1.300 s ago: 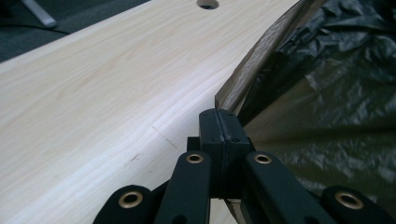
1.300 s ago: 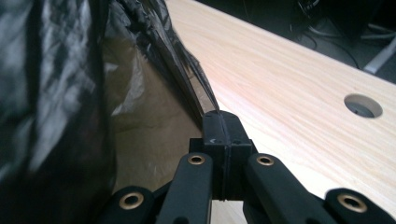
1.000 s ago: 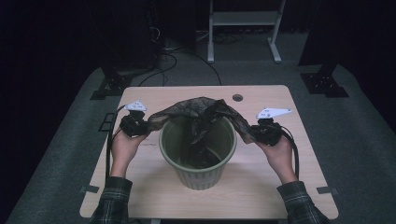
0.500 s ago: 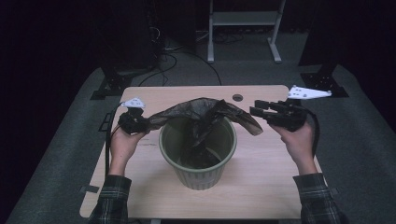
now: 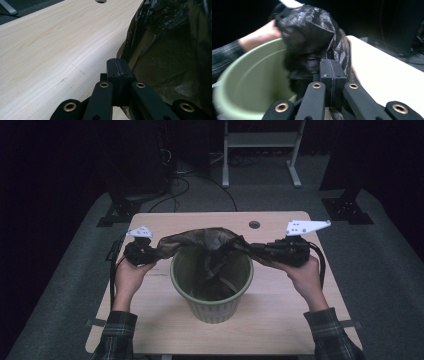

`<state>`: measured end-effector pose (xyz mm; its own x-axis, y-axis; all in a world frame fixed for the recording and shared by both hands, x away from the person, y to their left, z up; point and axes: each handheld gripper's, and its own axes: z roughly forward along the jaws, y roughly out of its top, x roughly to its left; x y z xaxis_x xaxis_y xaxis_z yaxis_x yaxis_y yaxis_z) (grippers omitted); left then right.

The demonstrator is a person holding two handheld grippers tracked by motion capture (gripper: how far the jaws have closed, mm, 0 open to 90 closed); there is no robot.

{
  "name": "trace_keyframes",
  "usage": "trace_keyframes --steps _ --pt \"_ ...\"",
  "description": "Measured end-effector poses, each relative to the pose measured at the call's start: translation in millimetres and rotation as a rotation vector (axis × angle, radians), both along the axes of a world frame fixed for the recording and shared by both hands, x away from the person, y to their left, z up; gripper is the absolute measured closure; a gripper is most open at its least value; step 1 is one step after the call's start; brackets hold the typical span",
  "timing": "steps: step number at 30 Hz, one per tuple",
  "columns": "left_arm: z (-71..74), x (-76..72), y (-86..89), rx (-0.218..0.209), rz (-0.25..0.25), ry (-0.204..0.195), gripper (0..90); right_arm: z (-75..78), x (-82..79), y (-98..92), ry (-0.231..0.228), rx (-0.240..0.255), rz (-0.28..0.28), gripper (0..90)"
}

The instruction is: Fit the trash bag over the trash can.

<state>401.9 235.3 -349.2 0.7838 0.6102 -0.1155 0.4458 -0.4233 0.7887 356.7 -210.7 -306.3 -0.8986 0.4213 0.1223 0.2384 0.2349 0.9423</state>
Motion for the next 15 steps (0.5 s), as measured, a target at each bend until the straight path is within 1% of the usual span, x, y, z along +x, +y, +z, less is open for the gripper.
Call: trace_keyframes --steps 3,4,5,7,9,11,13,15 --pt "0.2 -5.3 1.6 -0.001 -0.001 -0.005 90.0 -2.7 -23.4 -3.0 -0.014 -0.021 0.044 90.0" --pt "0.9 -6.8 2.7 0.003 -0.002 -0.009 90.0 -4.4 -31.6 -4.1 -0.016 -0.016 0.067 90.0" --pt "1.2 -8.3 3.6 -0.001 0.000 -0.012 90.0 -6.2 -39.9 -4.5 -0.017 -0.013 0.095 90.0" --pt "1.4 -9.9 5.9 0.002 0.003 -0.012 90.0 -11.4 -58.3 -2.7 -0.027 -0.030 0.130 90.0" --pt "0.3 -10.9 7.7 0.002 0.005 -0.009 90.0 -16.3 -67.6 -1.7 -0.016 -0.026 0.166 90.0" --pt "-1.4 -12.5 8.3 -0.003 0.004 -0.008 90.0 -22.8 -76.1 -0.3 -0.009 -0.034 0.190 90.0" --pt "-3.6 -13.5 8.2 -0.006 0.002 -0.001 90.0 -29.0 -80.8 0.5 0.003 -0.047 0.208 90.0" --pt "-5.5 -13.8 8.7 -0.008 -0.001 0.001 90.0 -37.7 -85.2 0.6 0.024 -0.046 0.242 90.0"
